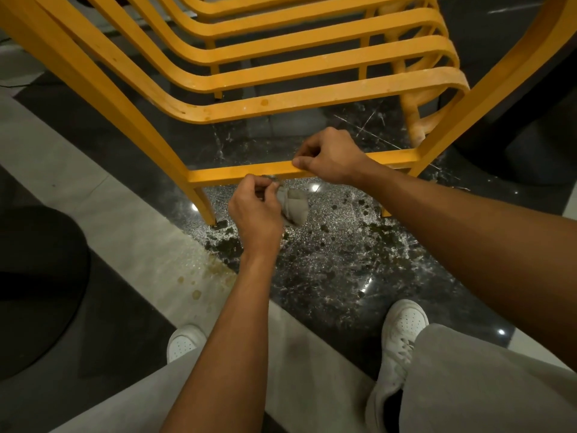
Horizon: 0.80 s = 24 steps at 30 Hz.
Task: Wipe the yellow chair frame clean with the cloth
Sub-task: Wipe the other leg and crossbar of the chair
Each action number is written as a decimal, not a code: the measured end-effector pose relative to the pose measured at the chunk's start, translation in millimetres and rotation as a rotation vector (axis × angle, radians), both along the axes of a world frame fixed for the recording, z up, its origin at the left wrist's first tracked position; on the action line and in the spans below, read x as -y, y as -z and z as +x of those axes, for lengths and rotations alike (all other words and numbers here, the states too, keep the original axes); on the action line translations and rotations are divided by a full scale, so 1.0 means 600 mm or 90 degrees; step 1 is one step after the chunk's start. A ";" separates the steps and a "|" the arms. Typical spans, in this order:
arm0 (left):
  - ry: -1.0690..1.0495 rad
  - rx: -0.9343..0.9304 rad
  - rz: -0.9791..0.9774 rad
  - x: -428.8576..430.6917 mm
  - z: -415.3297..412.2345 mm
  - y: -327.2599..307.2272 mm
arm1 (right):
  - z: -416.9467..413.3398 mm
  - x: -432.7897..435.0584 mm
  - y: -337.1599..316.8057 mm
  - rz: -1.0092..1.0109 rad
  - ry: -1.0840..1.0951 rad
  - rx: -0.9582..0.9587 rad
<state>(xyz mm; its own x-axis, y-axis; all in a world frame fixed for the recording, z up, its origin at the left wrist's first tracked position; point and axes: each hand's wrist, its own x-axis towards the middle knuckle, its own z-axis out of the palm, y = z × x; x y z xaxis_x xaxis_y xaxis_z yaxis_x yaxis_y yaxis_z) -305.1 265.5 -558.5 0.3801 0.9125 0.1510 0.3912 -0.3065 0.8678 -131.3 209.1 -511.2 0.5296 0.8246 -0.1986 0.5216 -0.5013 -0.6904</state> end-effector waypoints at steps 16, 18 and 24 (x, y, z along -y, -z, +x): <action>0.017 -0.001 0.000 0.013 0.014 -0.001 | 0.005 -0.003 0.008 0.003 -0.006 0.011; -0.023 0.011 -0.034 -0.005 -0.003 0.001 | 0.005 -0.002 0.009 0.000 -0.010 0.008; -0.161 -0.015 -0.039 -0.070 -0.060 0.003 | 0.007 -0.004 0.008 -0.003 -0.019 -0.003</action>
<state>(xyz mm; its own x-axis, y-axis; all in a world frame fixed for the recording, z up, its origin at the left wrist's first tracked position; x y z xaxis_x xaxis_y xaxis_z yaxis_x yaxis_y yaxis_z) -341.3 307.3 -560.1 0.1410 0.9862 0.0868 0.4686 -0.1438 0.8716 -126.8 211.3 -516.0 0.5035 0.8393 -0.2051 0.5331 -0.4887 -0.6906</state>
